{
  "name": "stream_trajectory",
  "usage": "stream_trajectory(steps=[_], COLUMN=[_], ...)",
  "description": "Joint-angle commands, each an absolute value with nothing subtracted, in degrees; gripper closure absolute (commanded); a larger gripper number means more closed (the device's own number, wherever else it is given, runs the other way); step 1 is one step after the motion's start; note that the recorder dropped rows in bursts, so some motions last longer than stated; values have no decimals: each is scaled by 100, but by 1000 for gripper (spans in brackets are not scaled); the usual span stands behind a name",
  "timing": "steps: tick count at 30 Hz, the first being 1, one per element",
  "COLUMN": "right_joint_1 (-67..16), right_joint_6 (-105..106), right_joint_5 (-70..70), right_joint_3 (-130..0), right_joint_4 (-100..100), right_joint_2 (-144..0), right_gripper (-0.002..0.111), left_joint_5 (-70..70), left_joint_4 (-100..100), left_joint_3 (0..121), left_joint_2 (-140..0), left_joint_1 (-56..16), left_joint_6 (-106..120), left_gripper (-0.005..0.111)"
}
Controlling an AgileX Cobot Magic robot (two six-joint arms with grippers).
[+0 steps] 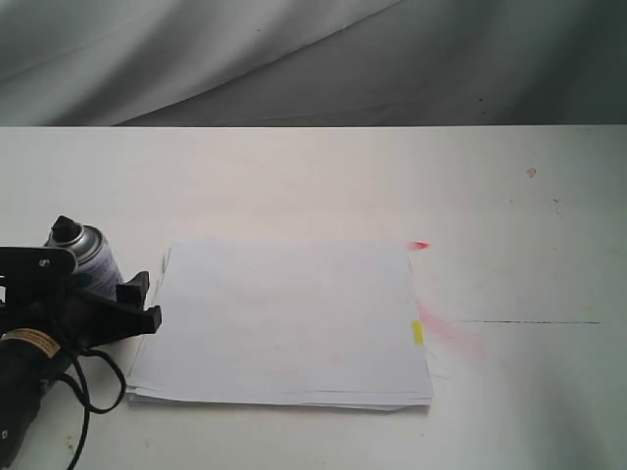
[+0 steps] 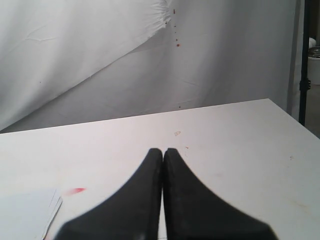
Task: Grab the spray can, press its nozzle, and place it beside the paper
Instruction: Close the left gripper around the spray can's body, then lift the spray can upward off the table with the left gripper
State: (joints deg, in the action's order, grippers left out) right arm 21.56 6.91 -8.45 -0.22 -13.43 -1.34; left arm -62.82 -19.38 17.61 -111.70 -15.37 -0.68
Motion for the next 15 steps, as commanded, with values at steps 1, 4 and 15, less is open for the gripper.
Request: stream_trajectory(steps=[1, 4, 15], right_joint_1=[2186, 2186, 2186], right_joint_6=[704, 704, 704], right_joint_5=[-820, -820, -820], right_joint_3=[0, 0, 0], right_joint_4=[-1368, -1368, -1368], right_joint_2=[-100, -100, -100], right_gripper=[108, 108, 108], left_joint_5=[-6460, -6474, -6451], left_joint_4=[-2128, -2213, -2405], left_joint_3=[1896, 1901, 1901], left_joint_2=[-11226, -11226, -11226], left_joint_1=[-1559, -1559, -1532], left_joint_6=[-130, -130, -109], left_gripper=[32, 32, 38])
